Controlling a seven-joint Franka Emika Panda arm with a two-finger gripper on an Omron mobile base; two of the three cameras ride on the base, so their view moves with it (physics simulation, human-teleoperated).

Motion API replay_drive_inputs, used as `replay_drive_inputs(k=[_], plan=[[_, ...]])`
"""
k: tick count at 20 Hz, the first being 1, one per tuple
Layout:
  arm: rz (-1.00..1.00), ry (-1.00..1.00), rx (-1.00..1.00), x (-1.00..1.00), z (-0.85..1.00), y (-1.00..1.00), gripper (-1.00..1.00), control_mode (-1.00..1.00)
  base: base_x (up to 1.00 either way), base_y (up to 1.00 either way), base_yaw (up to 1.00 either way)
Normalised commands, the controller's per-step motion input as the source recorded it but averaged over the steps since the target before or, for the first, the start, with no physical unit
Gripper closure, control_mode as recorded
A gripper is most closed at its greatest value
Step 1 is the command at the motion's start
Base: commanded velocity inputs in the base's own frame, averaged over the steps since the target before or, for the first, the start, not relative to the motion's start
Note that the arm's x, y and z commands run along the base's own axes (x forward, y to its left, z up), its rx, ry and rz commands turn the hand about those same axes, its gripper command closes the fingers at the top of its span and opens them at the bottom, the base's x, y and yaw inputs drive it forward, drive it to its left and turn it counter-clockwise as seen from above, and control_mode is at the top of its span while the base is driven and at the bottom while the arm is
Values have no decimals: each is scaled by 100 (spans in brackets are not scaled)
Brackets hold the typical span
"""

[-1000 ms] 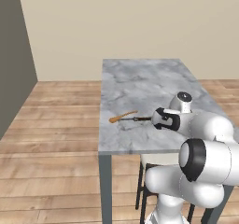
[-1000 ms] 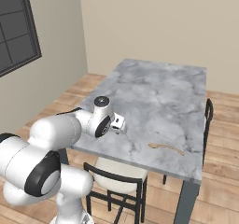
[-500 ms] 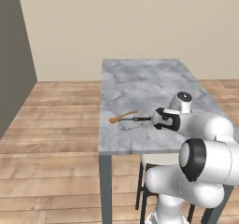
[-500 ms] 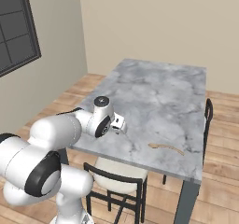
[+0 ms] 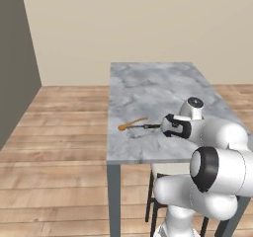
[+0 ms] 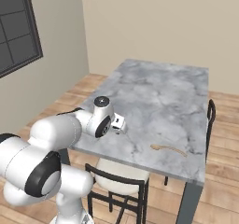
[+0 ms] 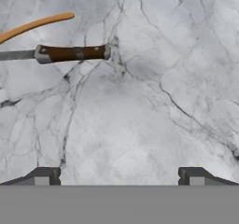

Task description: Pick up the metallic utensils from the counter and place them in the open drawer. Make sure not to pick up any wooden utensils.

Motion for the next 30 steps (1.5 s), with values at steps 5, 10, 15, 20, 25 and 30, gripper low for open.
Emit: replay_drive_inputs(k=[5,10,15,20,25,30], plan=[[0,0,0,0,0,0,-100,100,75,36,8],[0,0,0,0,0,0,-100,100,90,38,3],[0,0,0,0,0,0,-100,100,96,73,-19],[0,0,0,0,0,0,-100,100,31,61,-38],[0,0,0,0,0,0,-100,100,6,39,-4],[0,0,0,0,0,0,-100,100,0,0,0]])
